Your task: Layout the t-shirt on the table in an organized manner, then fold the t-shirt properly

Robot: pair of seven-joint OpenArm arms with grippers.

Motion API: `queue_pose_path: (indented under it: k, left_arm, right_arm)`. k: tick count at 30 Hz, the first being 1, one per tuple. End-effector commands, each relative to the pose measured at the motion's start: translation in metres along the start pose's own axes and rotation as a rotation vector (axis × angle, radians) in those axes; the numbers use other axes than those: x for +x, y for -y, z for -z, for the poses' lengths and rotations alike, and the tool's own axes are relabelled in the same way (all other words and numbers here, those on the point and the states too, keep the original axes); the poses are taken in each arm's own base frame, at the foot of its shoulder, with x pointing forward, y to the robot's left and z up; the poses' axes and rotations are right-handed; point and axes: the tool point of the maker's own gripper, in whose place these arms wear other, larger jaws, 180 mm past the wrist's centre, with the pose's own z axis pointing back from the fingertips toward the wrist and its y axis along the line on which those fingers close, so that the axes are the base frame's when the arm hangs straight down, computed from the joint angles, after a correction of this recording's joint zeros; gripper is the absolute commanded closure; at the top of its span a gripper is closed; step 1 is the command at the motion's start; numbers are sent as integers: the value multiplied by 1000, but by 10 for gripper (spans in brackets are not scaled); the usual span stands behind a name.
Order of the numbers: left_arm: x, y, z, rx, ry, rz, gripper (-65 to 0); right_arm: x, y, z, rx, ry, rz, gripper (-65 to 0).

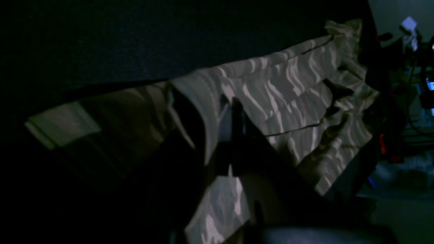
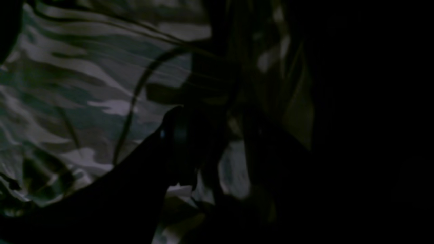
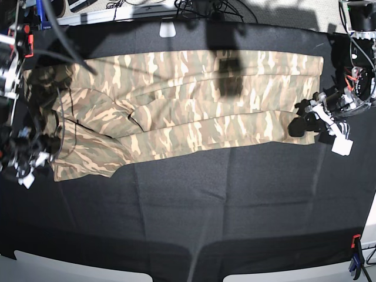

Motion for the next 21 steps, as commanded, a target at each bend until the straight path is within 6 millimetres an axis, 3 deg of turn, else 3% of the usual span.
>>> queue_pose_path:
  k: [1,8,13,18,21]
  left_arm:
    - [22,4,-4,-15,55,33,0]
    - [22,4,-4,-15,56,33,0]
    - [22,4,-4,-15,56,33,0]
    - [22,4,-4,-15,56,33,0]
    - [22,4,-4,-15,56,33,0]
  right_arm:
    - [21,2,-15,2,71,-8,-221]
    - [37,-18,-19,105,140,33,-220]
    - [36,-19,-21,112,115,30,-215]
    - [34,-20,-21,113,101,27,-134]
    - [34,-21,-22,118,101,13,-29]
